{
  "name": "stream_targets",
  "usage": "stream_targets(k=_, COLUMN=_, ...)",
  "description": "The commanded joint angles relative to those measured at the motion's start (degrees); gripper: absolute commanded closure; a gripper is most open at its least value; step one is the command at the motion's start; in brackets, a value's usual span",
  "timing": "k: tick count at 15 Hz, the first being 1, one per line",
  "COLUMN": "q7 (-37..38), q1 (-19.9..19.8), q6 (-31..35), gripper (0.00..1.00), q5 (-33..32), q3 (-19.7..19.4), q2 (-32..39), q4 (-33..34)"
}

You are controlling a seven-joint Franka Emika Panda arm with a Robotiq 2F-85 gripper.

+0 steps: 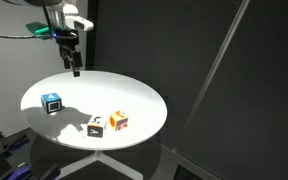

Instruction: Flip the block with a black and white image facing up and slide it to the left

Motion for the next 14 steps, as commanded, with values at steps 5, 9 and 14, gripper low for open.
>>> stream_targets(k=5, q7=-11.5, q1=0.0, q6=3.6, gripper=0.0, q5=-5.4, q3=-4.7, q2=8.2, q4=3.5)
stream_targets(k=9, q7=-19.5, q1=0.2, q6=3.5, gripper=0.0, q5=-4.3, q3=-6.8, q2=12.5, q4=5.8)
stream_targets(k=14, q7=-19.9, q1=0.3, q6=3.3, gripper=0.0, q5=-4.2, q3=-7.2, q2=13.6, q4=5.3)
